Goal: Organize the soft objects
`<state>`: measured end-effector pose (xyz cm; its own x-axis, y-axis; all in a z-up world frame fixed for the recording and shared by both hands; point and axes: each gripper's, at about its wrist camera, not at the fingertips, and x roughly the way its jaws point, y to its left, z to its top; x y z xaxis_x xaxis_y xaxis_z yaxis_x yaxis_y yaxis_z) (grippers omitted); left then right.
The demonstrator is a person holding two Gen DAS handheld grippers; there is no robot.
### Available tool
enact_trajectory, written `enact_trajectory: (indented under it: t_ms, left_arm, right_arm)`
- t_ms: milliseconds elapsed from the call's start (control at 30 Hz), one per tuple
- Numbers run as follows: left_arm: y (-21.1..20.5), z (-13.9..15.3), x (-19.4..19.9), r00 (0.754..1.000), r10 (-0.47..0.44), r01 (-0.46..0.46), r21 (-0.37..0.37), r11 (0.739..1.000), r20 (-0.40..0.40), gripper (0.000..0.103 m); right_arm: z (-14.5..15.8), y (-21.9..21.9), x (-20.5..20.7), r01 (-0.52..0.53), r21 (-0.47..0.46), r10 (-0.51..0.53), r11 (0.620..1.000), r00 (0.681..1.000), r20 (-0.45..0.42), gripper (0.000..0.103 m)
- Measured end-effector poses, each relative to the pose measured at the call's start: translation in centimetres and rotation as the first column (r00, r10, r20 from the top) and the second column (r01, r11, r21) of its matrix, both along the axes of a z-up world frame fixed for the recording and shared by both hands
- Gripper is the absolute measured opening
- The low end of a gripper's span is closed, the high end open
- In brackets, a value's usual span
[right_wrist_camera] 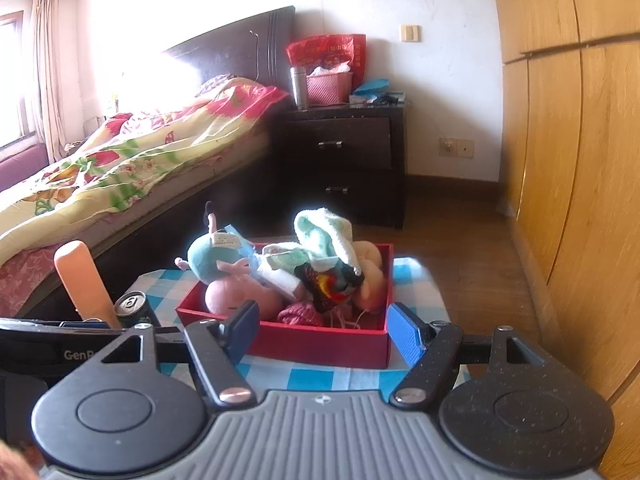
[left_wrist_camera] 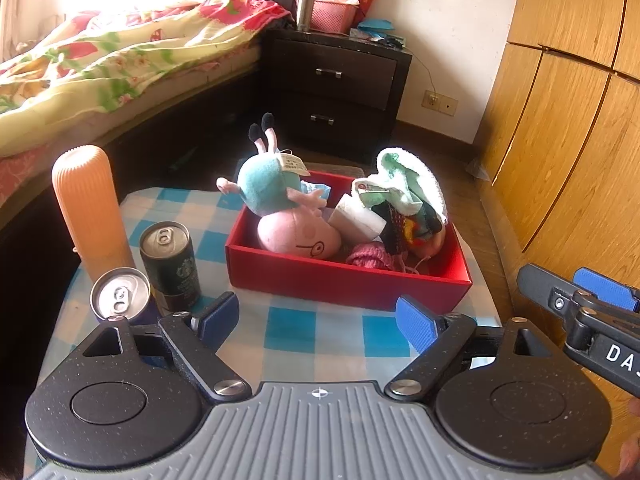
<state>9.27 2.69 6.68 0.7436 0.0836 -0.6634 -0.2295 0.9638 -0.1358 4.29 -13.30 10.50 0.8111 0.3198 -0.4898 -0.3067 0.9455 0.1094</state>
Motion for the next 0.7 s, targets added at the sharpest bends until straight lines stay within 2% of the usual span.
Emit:
enact_trajectory:
  t_ms: [533, 700]
  left_arm:
    - [-0.7, -0.1, 0.0, 1.0, -0.009, 0.009, 0.001, 1.0, 0.005, 0.087]
    - [-1.0, 0.1, -0.1, 1.0, -0.003, 0.003, 0.028, 1.0, 0.015, 0.087]
  right_arm:
    - [-0.2, 0.4, -0.1, 0.006, -0.017, -0.006, 1.0, 1.0, 0.02, 0.051]
    - [-0.3, 0.4, 0.0, 0.008, -0.015, -0.007, 1.0, 1.0, 0.017, 0.051]
